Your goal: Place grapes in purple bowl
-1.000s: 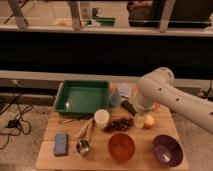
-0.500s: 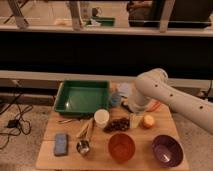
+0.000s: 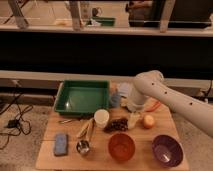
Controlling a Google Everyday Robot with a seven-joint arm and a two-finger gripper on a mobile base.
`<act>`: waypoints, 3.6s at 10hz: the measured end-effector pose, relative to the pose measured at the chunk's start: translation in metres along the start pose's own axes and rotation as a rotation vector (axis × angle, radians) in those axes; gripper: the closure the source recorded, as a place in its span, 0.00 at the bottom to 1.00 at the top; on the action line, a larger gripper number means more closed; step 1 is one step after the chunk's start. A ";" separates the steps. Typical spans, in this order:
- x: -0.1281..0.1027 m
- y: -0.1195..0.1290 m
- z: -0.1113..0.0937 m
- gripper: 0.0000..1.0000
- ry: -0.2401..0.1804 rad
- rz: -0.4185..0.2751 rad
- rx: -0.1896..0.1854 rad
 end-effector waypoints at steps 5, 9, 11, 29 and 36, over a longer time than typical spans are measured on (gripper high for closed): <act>0.000 -0.002 0.028 0.20 -0.007 -0.024 -0.039; -0.002 -0.008 0.043 0.20 -0.012 -0.041 -0.052; 0.000 -0.011 0.054 0.20 -0.007 -0.042 -0.063; 0.033 -0.011 0.069 0.97 -0.067 -0.004 -0.126; 0.029 -0.001 -0.015 0.97 -0.162 -0.002 -0.051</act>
